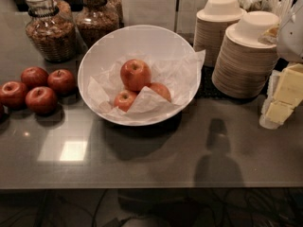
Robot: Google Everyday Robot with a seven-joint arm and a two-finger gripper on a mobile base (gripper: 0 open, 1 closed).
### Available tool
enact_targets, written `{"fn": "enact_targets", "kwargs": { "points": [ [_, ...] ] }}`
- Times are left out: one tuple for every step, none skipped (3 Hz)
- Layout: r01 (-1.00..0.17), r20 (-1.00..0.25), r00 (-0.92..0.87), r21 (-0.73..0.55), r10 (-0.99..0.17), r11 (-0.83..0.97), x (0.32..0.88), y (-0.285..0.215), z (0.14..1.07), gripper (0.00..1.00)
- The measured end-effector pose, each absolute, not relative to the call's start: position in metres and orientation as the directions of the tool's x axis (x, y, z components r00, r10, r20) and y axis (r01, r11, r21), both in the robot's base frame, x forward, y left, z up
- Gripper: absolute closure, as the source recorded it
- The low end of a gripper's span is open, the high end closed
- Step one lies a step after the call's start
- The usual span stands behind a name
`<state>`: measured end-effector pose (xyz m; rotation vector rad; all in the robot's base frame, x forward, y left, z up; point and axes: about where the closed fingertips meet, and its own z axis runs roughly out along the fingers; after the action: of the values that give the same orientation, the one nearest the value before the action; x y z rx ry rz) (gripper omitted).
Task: Pick apple from white bowl
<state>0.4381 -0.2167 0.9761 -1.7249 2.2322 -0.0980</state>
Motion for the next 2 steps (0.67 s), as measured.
{"fn": "enact_targets", "kwargs": {
  "points": [
    [-0.930,-0.191,-0.183,-0.283,-0.964,0.233,0.4508,-0.1994,0.9772,0.00],
    [-0.924,-0.205,-0.189,-0.293,-0.960,0.244,0.4554,-0.1941,0.9759,0.00]
  ]
}}
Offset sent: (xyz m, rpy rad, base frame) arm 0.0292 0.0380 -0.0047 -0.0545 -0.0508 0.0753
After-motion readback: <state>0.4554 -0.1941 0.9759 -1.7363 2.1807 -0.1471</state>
